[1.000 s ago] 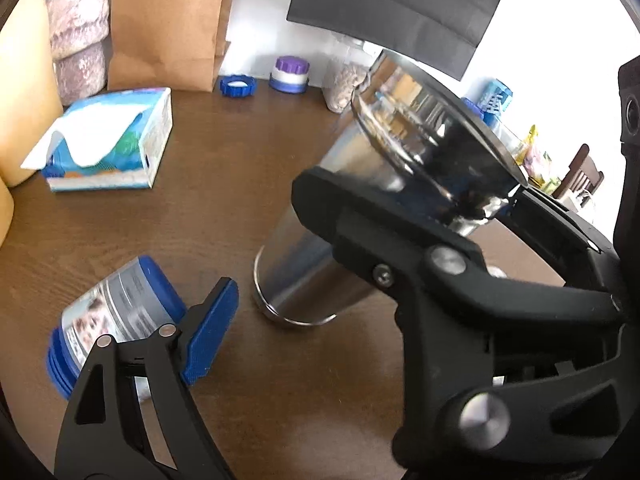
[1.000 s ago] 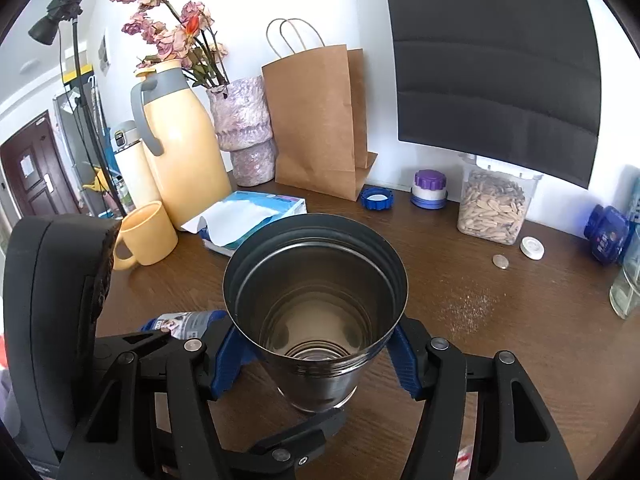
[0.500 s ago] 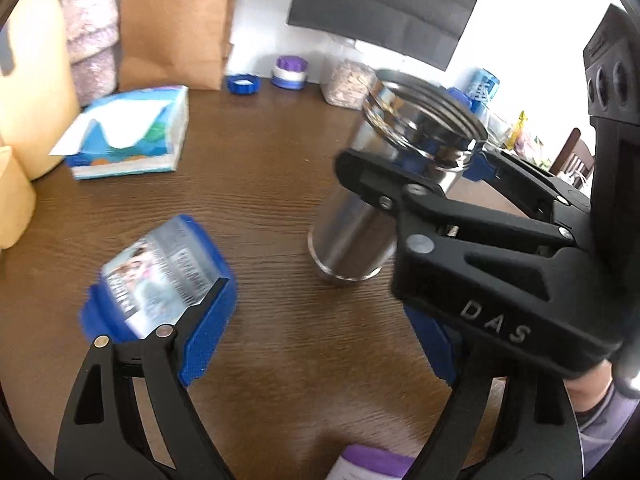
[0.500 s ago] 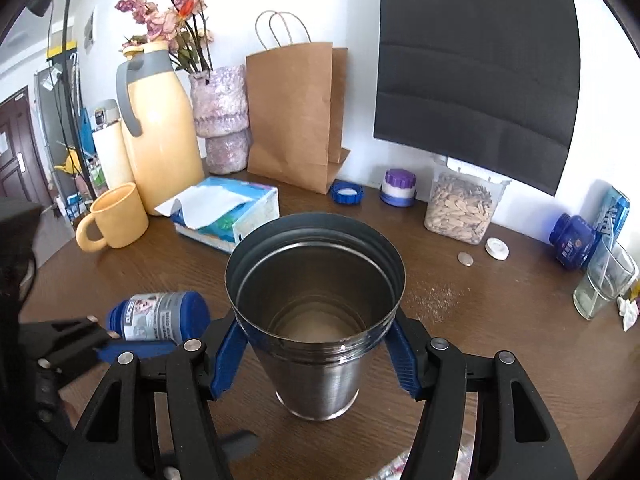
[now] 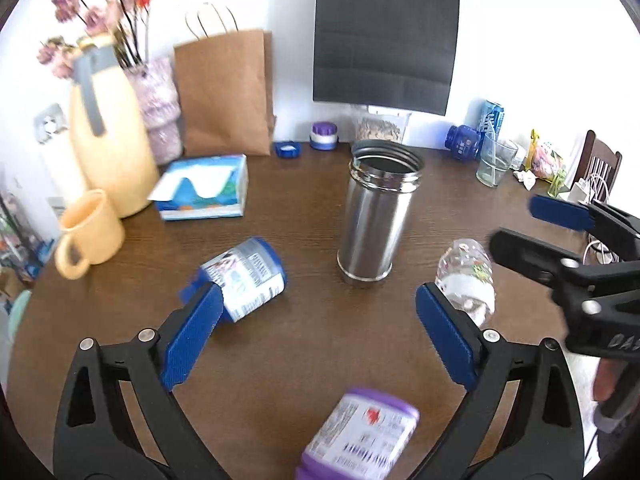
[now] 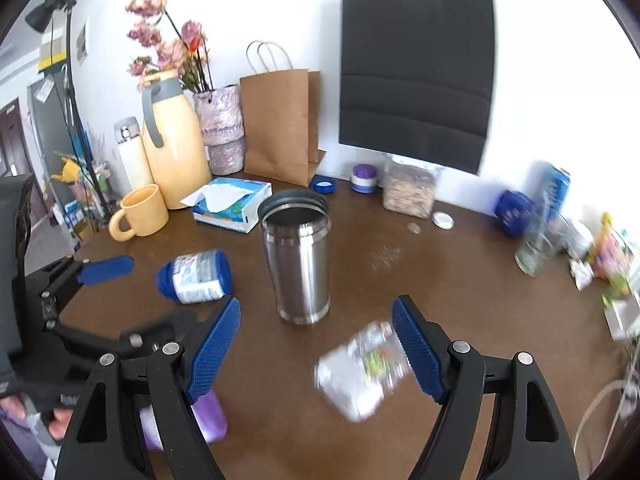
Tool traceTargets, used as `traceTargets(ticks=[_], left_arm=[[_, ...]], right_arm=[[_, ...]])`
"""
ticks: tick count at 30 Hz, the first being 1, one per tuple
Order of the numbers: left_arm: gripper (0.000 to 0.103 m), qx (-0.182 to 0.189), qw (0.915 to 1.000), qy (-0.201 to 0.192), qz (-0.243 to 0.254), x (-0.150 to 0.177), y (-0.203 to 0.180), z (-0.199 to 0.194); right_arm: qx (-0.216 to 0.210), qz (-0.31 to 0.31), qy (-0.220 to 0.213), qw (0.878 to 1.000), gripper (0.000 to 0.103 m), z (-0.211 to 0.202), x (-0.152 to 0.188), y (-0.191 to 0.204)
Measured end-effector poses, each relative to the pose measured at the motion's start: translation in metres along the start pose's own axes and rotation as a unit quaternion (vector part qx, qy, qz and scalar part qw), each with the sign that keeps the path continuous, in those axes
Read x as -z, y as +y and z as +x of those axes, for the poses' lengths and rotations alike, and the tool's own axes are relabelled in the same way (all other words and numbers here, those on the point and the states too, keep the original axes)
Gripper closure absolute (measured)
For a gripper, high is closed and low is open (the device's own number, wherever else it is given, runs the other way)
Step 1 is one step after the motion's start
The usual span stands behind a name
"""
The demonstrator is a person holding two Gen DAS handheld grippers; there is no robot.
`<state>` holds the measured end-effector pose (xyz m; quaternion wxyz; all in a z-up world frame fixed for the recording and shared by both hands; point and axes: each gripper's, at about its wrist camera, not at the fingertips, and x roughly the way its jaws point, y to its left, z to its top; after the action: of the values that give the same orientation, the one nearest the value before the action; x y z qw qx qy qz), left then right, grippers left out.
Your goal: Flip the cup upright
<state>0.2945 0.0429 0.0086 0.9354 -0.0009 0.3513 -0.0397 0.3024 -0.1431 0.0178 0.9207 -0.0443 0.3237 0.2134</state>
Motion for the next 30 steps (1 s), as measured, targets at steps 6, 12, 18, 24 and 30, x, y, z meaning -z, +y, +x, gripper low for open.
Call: traceTargets(ticks=[6, 12, 18, 24, 30], left_arm=[[0.000, -0.015, 0.9993, -0.035, 0.005, 0.036, -0.013, -0.061], [0.000, -0.028, 0.9982, -0.052, 0.010, 0.079, -0.025, -0.119], [0.000, -0.036, 0.9954, -0.084, 0.029, 0.138, -0.023, -0.181], [0.000, -0.047, 0.9931, -0.107, 0.002, 0.183, -0.018, -0.213], [0.000, -0.054, 0.9907, -0.124, -0.013, 0.187, -0.021, -0.224]], right_arm=[[-0.002, 0.022, 0.009, 1.000, 0.021, -0.059, 0.043, 0.007], [0.004, 0.050, -0.007, 0.999, 0.021, -0.118, 0.088, 0.027], [0.026, 0.049, -0.045, 0.997, 0.021, -0.170, 0.139, 0.061], [0.025, 0.064, -0.087, 0.994, 0.021, -0.205, 0.190, 0.081], [0.026, 0.059, -0.073, 0.995, 0.021, -0.203, 0.198, 0.093]])
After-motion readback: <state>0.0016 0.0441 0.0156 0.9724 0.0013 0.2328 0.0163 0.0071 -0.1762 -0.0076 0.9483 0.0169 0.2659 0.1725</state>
